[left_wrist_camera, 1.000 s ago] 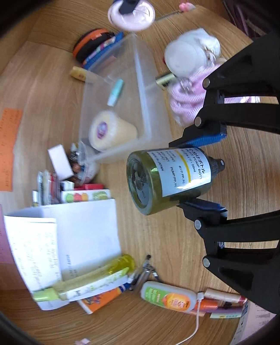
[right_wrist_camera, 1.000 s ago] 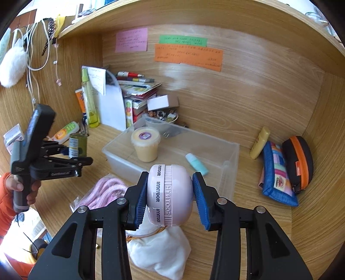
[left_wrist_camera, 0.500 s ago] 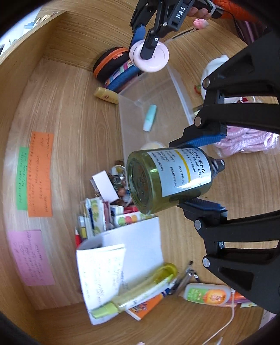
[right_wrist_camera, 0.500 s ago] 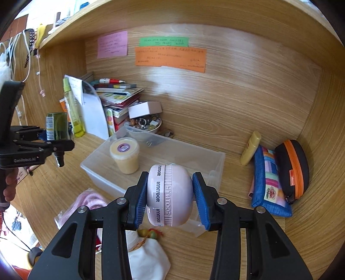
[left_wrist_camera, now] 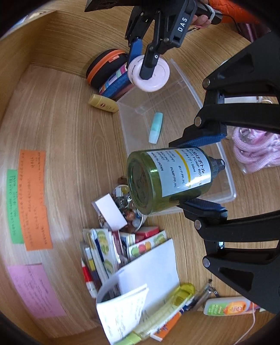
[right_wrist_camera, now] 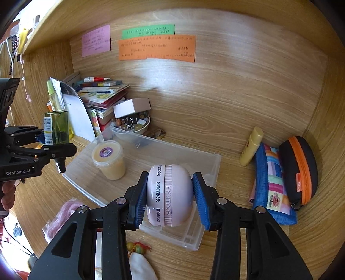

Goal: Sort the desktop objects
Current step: 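Lift both items over the clear box and release them inside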

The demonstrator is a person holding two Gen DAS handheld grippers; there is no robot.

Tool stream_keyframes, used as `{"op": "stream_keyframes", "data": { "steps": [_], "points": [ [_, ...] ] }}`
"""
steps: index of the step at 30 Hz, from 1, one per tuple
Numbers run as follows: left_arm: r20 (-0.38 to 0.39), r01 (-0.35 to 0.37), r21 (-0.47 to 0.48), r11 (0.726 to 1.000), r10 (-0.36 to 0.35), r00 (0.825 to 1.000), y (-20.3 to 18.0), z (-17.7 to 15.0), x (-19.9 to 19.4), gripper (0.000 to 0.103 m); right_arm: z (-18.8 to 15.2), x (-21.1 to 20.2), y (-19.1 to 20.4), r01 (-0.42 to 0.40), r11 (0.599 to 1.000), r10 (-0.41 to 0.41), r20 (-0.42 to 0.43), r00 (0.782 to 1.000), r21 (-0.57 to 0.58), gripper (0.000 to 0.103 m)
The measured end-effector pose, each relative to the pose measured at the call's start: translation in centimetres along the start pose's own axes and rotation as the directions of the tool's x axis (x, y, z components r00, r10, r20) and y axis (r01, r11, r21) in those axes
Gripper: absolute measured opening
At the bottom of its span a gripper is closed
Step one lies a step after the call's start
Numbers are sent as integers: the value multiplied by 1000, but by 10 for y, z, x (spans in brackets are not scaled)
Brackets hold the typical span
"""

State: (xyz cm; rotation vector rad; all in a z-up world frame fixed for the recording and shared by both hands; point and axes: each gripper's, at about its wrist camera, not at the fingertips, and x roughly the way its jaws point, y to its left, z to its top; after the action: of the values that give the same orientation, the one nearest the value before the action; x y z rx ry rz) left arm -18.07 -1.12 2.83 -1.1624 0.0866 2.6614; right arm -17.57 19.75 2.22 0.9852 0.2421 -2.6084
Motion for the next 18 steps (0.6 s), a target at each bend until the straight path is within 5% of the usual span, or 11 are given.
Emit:
{"op": "stream_keyframes", "data": {
  "steps": [18],
  "points": [
    [-87,90,84,992,-82,993,-35,10,53,42,-9,55,3,-35,999,32,-93,995,-29,37]
  ]
}}
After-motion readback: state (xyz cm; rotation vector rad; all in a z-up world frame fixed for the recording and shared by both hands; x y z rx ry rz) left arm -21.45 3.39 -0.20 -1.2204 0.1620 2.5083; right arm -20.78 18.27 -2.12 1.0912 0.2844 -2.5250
